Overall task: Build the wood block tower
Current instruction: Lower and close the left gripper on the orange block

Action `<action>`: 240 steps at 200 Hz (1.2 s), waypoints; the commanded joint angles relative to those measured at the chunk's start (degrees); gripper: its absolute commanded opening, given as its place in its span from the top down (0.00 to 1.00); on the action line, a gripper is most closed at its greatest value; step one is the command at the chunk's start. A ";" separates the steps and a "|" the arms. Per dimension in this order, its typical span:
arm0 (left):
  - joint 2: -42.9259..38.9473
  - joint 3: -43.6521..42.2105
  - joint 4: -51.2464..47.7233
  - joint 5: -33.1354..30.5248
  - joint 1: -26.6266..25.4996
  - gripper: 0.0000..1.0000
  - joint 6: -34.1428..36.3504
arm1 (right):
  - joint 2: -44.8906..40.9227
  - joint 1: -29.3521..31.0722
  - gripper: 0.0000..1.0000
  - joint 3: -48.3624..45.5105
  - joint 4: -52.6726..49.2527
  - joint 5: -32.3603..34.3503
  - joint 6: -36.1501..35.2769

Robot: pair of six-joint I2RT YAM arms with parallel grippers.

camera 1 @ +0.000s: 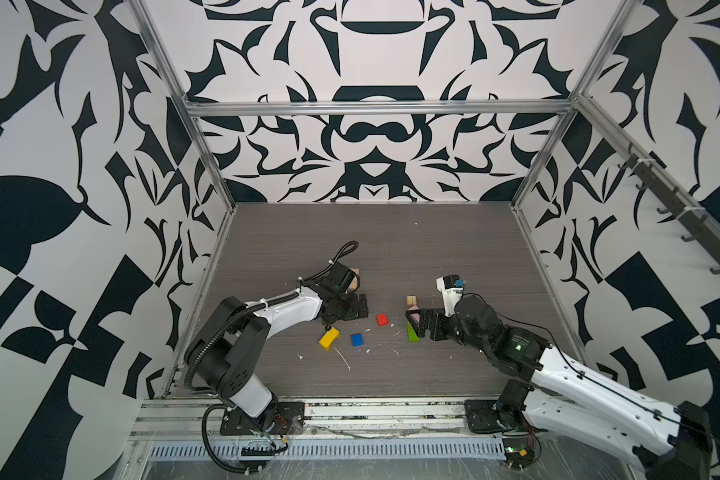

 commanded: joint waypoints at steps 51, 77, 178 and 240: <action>1.46 -1.54 1.73 5.42 -3.68 0.03 -5.50 | -0.26 0.24 0.01 -0.08 1.82 0.86 0.11; 1.18 -0.59 1.28 5.12 -4.86 0.03 -5.98 | -0.42 0.20 0.01 -0.28 2.00 1.04 0.25; -3.09 8.72 -16.29 -7.02 -4.85 0.02 10.95 | -1.18 0.24 0.01 -0.41 1.47 1.41 0.12; 1.65 11.87 -15.64 -12.40 -4.87 0.08 25.49 | -1.60 0.24 0.01 -0.28 0.76 1.58 0.06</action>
